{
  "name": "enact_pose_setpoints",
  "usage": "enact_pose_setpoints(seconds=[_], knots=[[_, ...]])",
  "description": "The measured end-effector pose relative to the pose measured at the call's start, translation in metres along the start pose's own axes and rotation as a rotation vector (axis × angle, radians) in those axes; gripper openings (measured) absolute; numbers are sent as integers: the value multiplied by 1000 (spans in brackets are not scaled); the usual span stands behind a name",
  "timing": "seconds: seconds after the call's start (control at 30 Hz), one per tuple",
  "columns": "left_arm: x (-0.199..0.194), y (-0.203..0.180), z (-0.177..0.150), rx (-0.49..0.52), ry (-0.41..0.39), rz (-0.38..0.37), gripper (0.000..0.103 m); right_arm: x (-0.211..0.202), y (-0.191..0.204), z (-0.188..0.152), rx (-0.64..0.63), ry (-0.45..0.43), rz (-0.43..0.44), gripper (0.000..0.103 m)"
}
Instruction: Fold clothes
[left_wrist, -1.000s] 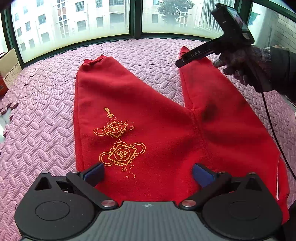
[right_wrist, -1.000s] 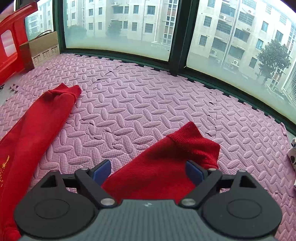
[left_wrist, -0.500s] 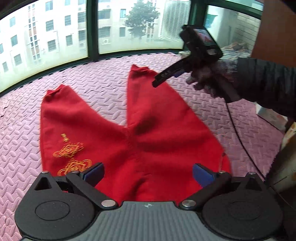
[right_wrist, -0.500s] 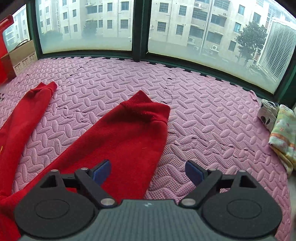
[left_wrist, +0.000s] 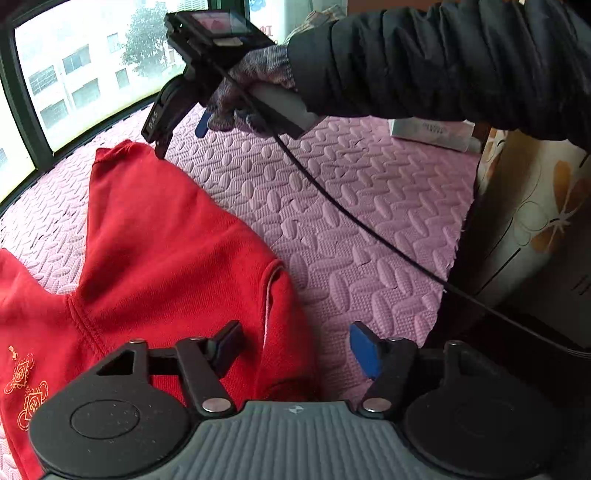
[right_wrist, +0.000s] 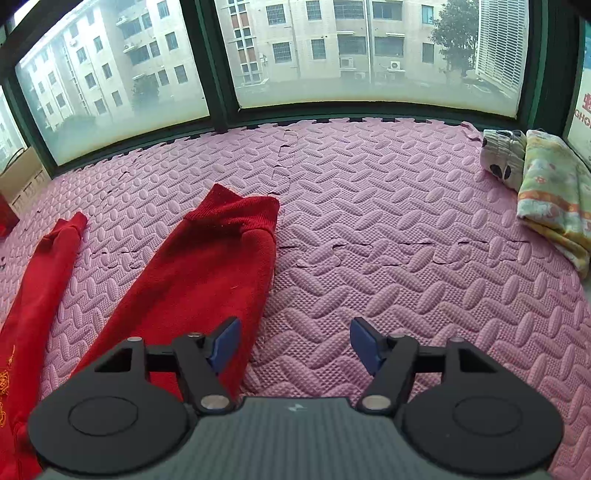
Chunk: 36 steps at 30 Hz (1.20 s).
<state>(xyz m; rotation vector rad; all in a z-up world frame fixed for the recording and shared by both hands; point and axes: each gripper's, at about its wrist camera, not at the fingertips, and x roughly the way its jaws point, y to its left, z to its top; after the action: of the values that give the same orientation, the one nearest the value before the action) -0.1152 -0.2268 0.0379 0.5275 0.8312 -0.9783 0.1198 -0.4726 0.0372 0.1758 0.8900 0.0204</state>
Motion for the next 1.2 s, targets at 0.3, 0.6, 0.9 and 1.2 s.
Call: enact_pose_setpoints(seconds=[0.3,0.6,0.9,1.2], knots=[[-23,35,1,-135,-67,-33,17,25,-3,20,94,-22,68,53],[-54,70,-5,-267,-152,-47,16,42,18,30,86,-16,46,15],[-88,98,-26,-407,-247,-40,15,18,49,57,92,-79,28,8],[-122,118,-68,-572,-329,-18,14,2,129,90,23,-148,49,7]])
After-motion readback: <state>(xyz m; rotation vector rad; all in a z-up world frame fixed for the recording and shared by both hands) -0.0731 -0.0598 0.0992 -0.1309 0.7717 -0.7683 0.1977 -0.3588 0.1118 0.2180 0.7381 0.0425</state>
